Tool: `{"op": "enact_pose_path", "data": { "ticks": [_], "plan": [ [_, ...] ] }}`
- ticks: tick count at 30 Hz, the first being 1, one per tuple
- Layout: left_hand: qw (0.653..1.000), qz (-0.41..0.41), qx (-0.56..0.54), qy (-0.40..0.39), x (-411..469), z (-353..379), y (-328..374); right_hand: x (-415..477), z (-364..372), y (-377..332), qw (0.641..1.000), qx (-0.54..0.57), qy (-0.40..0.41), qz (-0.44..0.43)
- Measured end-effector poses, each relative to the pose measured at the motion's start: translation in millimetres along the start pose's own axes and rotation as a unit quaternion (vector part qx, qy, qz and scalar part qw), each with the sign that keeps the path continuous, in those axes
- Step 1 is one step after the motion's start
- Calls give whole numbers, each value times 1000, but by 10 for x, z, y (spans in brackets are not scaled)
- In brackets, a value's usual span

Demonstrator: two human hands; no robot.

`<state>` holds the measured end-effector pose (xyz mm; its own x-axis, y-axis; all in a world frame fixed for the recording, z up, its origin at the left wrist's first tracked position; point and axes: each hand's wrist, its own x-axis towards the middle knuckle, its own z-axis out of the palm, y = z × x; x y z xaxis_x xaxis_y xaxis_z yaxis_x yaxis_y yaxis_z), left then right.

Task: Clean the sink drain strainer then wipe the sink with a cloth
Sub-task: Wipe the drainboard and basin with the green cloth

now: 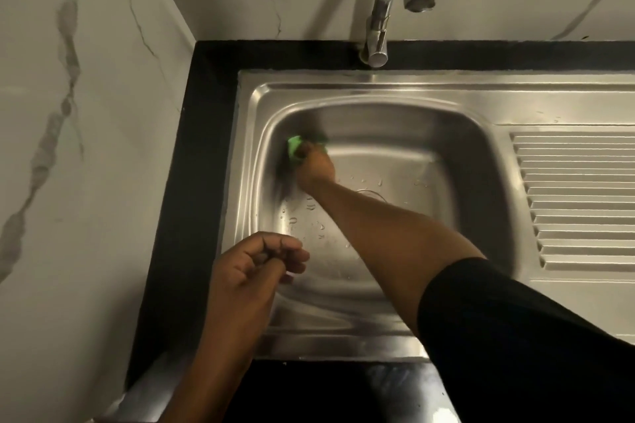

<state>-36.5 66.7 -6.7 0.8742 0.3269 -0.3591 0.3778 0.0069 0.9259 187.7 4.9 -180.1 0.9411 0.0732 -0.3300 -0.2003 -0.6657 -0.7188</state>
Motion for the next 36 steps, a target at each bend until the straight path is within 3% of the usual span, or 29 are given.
{"op": "enact_pose_path", "data": {
  "ticks": [4, 7, 11, 15, 21, 26, 30, 33, 36],
  "plan": [
    [1000, 0, -4, 7, 31, -30, 3, -196, 140, 9, 988, -112, -38, -102],
    [1000, 5, -10, 3, 21, -8, 33, -417, 52, 234, 957, -183, -98, -203],
    [1000, 2, -14, 1, 25, 71, 58, -863, -7, 402, 915, -210, -205, -276],
    [1000, -3, -4, -1, 25, 132, 90, -1230, -74, 598, 905, -200, -287, -243],
    [1000, 3, -5, -9, 31, 69, 111, -1431, -406, 831, 844, -245, -408, -247],
    [1000, 8, -16, -3, 46, 2, 117, -1245, -981, 940, 767, -370, -480, -211],
    [999, 3, -35, 0, 61, -3, 137, -1143, -1572, 1218, 731, -517, -427, -125],
    [999, 2, -32, -10, 88, 0, 136, -975, -1956, 1263, 727, -579, -362, -74],
    [999, 0, -29, -15, 111, 25, 127, -653, -2064, 1085, 746, -606, -262, -88]
  ]
}}
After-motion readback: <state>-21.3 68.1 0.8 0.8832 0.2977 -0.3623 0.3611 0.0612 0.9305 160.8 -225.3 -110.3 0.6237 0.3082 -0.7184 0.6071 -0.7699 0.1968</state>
